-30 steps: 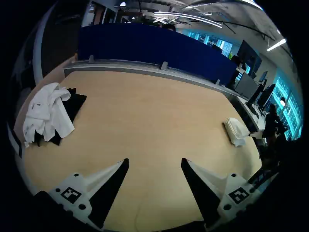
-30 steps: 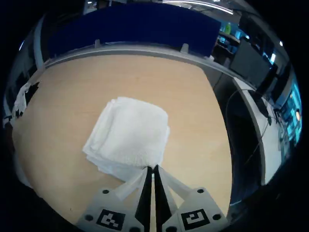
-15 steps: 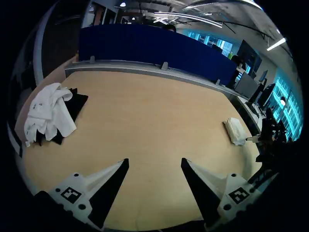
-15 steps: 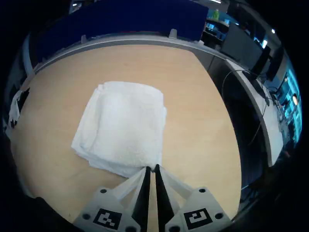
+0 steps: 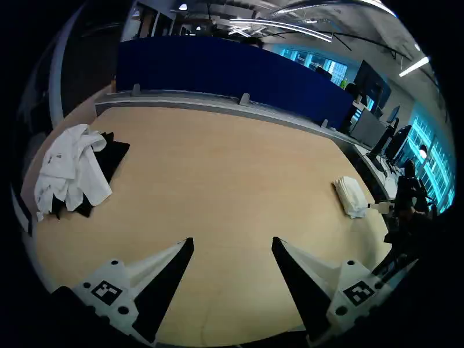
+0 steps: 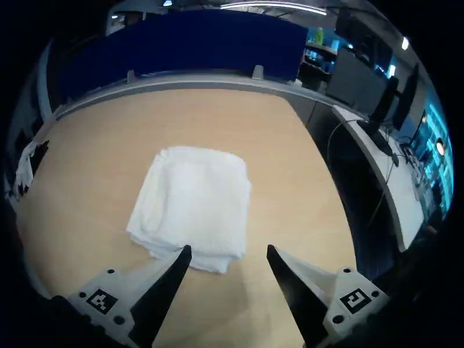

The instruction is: Fold towel

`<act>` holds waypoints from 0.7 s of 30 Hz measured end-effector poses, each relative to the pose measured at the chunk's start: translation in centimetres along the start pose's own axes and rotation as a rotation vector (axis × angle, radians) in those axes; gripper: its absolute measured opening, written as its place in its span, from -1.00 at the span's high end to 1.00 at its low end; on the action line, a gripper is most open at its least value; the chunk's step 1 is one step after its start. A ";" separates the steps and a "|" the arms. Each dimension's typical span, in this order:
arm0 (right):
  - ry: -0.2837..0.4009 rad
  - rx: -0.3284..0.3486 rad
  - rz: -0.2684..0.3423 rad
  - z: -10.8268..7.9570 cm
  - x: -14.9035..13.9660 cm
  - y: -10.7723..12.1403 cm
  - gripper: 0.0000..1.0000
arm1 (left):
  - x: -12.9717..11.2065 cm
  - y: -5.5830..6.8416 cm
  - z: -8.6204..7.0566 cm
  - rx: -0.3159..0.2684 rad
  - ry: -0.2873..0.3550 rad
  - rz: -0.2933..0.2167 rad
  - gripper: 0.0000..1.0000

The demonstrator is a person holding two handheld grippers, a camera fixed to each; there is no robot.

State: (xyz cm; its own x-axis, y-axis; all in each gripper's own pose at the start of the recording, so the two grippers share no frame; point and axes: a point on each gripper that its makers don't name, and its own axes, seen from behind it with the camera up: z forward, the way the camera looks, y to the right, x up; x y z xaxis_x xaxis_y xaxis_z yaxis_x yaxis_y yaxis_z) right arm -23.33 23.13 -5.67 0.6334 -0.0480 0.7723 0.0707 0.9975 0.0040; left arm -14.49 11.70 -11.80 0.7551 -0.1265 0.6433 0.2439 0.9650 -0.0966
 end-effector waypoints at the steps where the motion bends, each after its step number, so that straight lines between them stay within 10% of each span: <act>1: 0.007 0.003 0.002 0.1 0.4 -0.3 -1.00 | 0.0 0.0 0.0 0.000 0.001 0.000 -1.00; 21: -0.036 0.069 -0.046 4.7 0.0 -5.5 -1.00 | -0.4 -1.2 -1.0 0.032 0.010 -0.015 -1.00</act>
State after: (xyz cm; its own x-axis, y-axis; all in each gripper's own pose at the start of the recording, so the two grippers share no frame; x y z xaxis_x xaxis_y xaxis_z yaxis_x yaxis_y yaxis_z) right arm -27.36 17.90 -2.73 0.6023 -0.0928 0.7928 0.0452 0.9956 0.0822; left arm -14.47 10.38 -12.66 0.7577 -0.1428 0.6368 0.2353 0.9699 -0.0625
